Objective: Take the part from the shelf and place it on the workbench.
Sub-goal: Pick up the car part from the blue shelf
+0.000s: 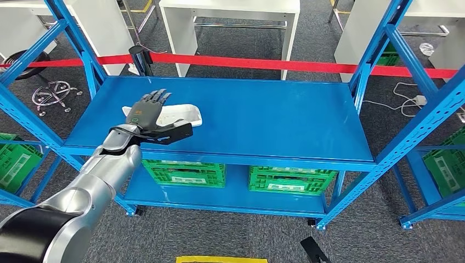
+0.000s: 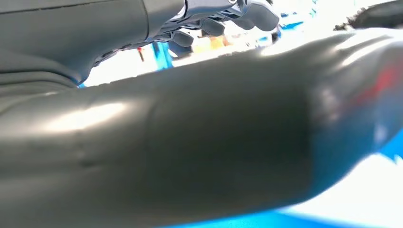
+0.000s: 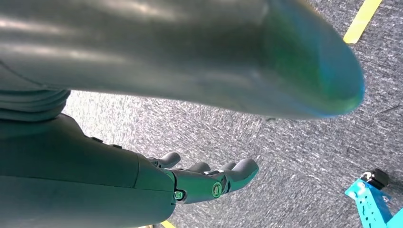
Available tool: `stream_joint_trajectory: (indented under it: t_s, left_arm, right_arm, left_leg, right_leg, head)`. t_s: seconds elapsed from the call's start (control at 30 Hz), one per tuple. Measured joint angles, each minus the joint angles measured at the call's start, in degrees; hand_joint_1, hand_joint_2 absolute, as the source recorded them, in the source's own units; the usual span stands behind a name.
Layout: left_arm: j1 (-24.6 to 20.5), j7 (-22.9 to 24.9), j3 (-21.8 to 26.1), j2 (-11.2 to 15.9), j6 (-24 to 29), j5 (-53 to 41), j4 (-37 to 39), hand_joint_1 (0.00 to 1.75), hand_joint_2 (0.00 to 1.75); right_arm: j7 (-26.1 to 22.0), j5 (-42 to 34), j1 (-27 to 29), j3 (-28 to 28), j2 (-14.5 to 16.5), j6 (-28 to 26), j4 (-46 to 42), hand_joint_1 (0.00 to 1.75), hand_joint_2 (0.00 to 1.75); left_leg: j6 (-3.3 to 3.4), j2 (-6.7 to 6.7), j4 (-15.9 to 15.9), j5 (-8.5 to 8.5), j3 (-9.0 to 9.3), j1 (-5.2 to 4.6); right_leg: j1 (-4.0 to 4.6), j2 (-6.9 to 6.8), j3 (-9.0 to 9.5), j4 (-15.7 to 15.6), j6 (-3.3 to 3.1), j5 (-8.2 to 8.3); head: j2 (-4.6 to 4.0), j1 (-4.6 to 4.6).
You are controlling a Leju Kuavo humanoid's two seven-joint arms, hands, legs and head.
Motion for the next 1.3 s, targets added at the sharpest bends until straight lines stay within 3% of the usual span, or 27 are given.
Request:
stream_joint_trajectory:
  t_s: [0.17, 0.3, 0.37, 0.43, 0.47, 0.5, 0.53, 0.6, 0.63, 0.7, 0.77, 0.83, 0.87, 0.97, 1.0, 1.03, 1.07, 1.13, 1.2, 1.27, 1.3]
  left_arm:
    - [-1.42, 3.04, -0.27, 0.02, 0.41, -0.93, 0.0, 0.0, 0.0]
    - [-1.81, 3.58, -0.34, 0.1, 0.41, -1.08, -0.01, 0.0, 0.0]
    - [-2.06, 3.6, -0.35, 0.13, 0.41, -1.05, -0.02, 0.0, 0.0]
    - [-2.11, 3.61, -0.36, 0.14, 0.41, -0.99, 0.02, 0.0, 0.0]
    - [-2.01, 3.61, -0.36, 0.14, 0.41, -0.96, 0.07, 0.0, 0.0]
    - [-1.89, 3.62, -0.36, 0.14, 0.41, -0.95, 0.13, 0.0, 0.0]
    - [-1.82, 3.66, -0.36, 0.14, 0.41, -0.92, 0.18, 0.0, 0.0]
    - [-1.79, 3.8, -0.36, 0.14, 0.41, -0.84, 0.2, 0.0, 0.0]
    - [-1.83, 3.89, -0.36, 0.15, 0.41, -0.8, 0.2, 0.0, 0.0]
    - [-1.85, 4.02, -0.36, 0.16, 0.41, -0.77, 0.21, 0.0, 0.0]
    - [-1.84, 4.05, -0.36, 0.17, 0.41, -0.76, 0.19, 0.0, 0.0]
    - [-1.93, 4.07, -0.36, 0.24, 0.41, -0.74, 0.15, 0.0, 0.0]
    - [-2.01, 4.08, -0.36, 0.27, 0.41, -0.7, 0.13, 0.0, 0.0]
    - [-1.97, 3.89, -0.36, 0.42, 0.13, -0.07, 0.26, 0.0, 0.0]
    - [-1.84, 3.62, -0.36, 0.52, -0.26, 0.36, 0.35, 0.0, 0.0]
    - [-1.76, 3.3, -0.36, 0.64, -0.79, 0.78, 0.42, 0.0, 0.0]
    - [-1.75, 2.94, -0.36, 0.79, -1.5, 1.12, 0.46, 0.0, 0.0]
    - [-1.94, 2.54, -0.36, 1.2, -3.08, 1.44, 0.49, 0.0, 0.0]
    - [-2.15, 2.38, -0.36, 1.52, -4.86, 1.49, 0.53, 0.0, 0.0]
    - [-2.17, 2.18, -0.36, 1.81, -6.71, 1.51, 0.62, 0.0, 0.0]
    - [-2.19, 1.91, -0.36, 2.03, -7.74, 1.58, 0.69, 0.0, 0.0]
  right_arm:
    - [0.16, 0.49, -0.05, -0.01, 0.28, 0.04, 0.0, 0.0, 0.0]
    - [0.24, 0.85, -0.06, -0.01, 0.43, 0.17, 0.0, 0.0, 0.0]
    - [0.26, 0.91, -0.17, -0.01, 0.43, 0.19, 0.0, 0.0, 0.0]
    - [0.3, 0.93, -0.22, -0.03, 0.43, 0.2, 0.0, 0.0, 0.0]
    - [0.32, 0.93, -0.18, -0.04, 0.42, 0.2, 0.0, 0.0, 0.0]
    - [0.34, 0.93, -0.13, -0.04, 0.42, 0.19, 0.0, 0.0, 0.0]
    - [0.34, 0.93, -0.1, -0.06, 0.4, 0.19, 0.0, 0.0, 0.0]
    - [0.33, 0.93, -0.07, -0.07, 0.39, 0.18, 0.01, 0.0, 0.0]
    - [0.32, 0.93, -0.09, -0.07, 0.45, 0.17, 0.03, 0.0, 0.0]
    - [0.33, 0.93, -0.09, -0.09, 0.57, 0.19, 0.1, 0.0, 0.0]
    - [0.34, 0.93, -0.01, -0.14, 0.61, 0.19, 0.14, 0.0, 0.0]
    - [0.32, 0.93, 0.02, -0.16, 0.61, 0.15, 0.15, 0.0, 0.0]
    - [0.32, 0.94, -0.06, -0.18, 0.6, 0.14, 0.15, 0.0, 0.0]
    - [0.31, 1.11, -0.26, -0.21, 0.59, 0.13, 0.15, 0.0, 0.0]
    - [0.32, 1.26, -0.27, -0.21, 0.59, 0.14, 0.15, 0.0, 0.0]
    - [0.33, 1.4, -0.27, -0.22, 0.59, 0.15, 0.15, 0.0, 0.0]
    - [0.33, 1.57, -0.3, -0.23, 0.59, 0.17, 0.15, 0.0, 0.0]
    - [0.34, 1.87, -0.4, -0.25, 0.64, 0.28, 0.15, 0.0, 0.0]
    - [0.35, 2.1, -0.46, -0.33, 0.72, 0.52, 0.15, 0.0, 0.0]
    - [0.35, 2.22, -0.42, -0.47, 0.73, 0.77, 0.15, 0.0, 0.0]
    - [0.34, 2.28, -0.42, -0.54, 0.73, 0.85, 0.15, 0.0, 0.0]
  left_leg:
    - [0.51, 0.01, 0.3, -0.31, -0.07, -0.16]
    - [1.52, 0.07, -0.71, -0.28, 0.68, 0.07]
    - [1.76, 0.18, -0.98, -0.11, 1.59, 0.37]
    - [1.78, 0.22, -0.97, -0.16, 1.68, 0.48]
    - [1.69, 0.2, -0.92, -0.26, 1.7, 0.55]
    - [1.51, 0.18, -0.83, -0.41, 1.75, 0.67]
    - [1.22, 0.16, -0.68, -0.66, 1.85, 0.88]
    - [0.35, 0.13, -0.14, -1.44, 2.14, 1.41]
    - [-0.14, 0.12, 0.18, -1.83, 2.21, 1.56]
    - [-1.05, 0.11, 0.43, -2.4, 2.18, 1.45]
    - [-1.82, 0.05, 0.44, -2.6, 2.38, 1.36]
    - [-2.33, 0.07, 2.29, -2.88, 1.85, 1.53]
    - [-2.49, 0.1, 4.72, -3.53, 0.62, 1.56]
    - [-2.53, 0.13, 15.4, -7.52, -5.98, 1.46]
    - [-2.34, 0.12, 17.13, -7.96, -7.63, 1.39]
    - [-2.01, 0.12, 16.75, -7.1, -8.25, 1.28]
    - [-1.53, 0.12, 14.08, -4.88, -7.73, 1.06]
    - [-0.28, 0.17, 5.89, 0.15, -5.04, 0.35]
    - [0.42, 0.26, 1.08, 1.68, -3.3, -0.33]
    - [0.37, 0.26, 0.55, 1.74, -2.88, -0.51]
    - [0.16, 0.21, 0.42, 2.27, -2.68, -0.45]
  right_leg:
    - [-0.15, -0.01, 0.17, -0.07, 0.49, -0.07]
    - [-0.2, -0.03, 0.31, 1.2, 1.33, 0.42]
    - [-0.26, -0.06, -1.38, 4.56, 1.75, -1.83]
    - [-0.45, -0.08, -5.18, 11.79, 2.24, -5.39]
    - [-0.59, -0.09, -7.05, 14.89, 2.45, -6.46]
    - [-0.74, -0.1, -8.1, 16.21, 2.67, -6.5]
    - [-0.94, -0.11, -7.91, 14.99, 2.92, -5.27]
    - [-1.43, -0.2, -4.72, 7.33, 3.44, -1.05]
    - [-1.5, -0.17, -3.24, 3.76, 3.44, 0.01]
    - [-1.4, -0.17, -2.08, 1.02, 2.51, 0.12]
    - [-1.27, -0.17, -1.81, 1.23, 1.07, -0.04]
    - [-1.26, -0.07, -1.01, 1.23, 0.15, -0.22]
    - [-1.23, -0.03, -0.54, 1.2, -0.24, -0.39]
    - [-0.82, 0.09, 0.33, 1.18, -0.98, -1.14]
    - [-0.62, 0.18, 0.59, 1.18, -1.1, -1.38]
    - [-0.42, 0.29, 0.86, 1.18, -1.18, -1.61]
    - [-0.21, 0.4, 1.19, 1.19, -1.21, -1.84]
    - [0.1, 0.53, 1.75, 1.16, -1.16, -2.24]
    - [0.09, 0.56, 1.84, 1.07, -0.77, -2.45]
    - [0.04, 0.54, 1.87, 1.0, -0.33, -2.66]
    - [0.12, 0.52, 1.96, 0.93, -0.48, -2.71]
  head:
    - [0.0, -0.01]
    - [0.0, 0.03]
    - [0.0, 0.12]
    - [0.0, 0.2]
    - [0.0, 0.2]
    - [0.0, 0.2]
    - [0.0, 0.2]
    - [0.0, 0.22]
    - [0.0, 0.3]
    - [0.0, 0.35]
    - [0.0, 0.28]
    - [0.0, 0.2]
    - [0.0, 0.14]
    - [0.0, 0.1]
    - [0.0, 0.1]
    - [0.0, 0.09]
    - [0.0, 0.1]
    - [0.0, 0.15]
    - [0.0, 0.17]
    - [0.0, 0.15]
    - [0.0, 0.15]
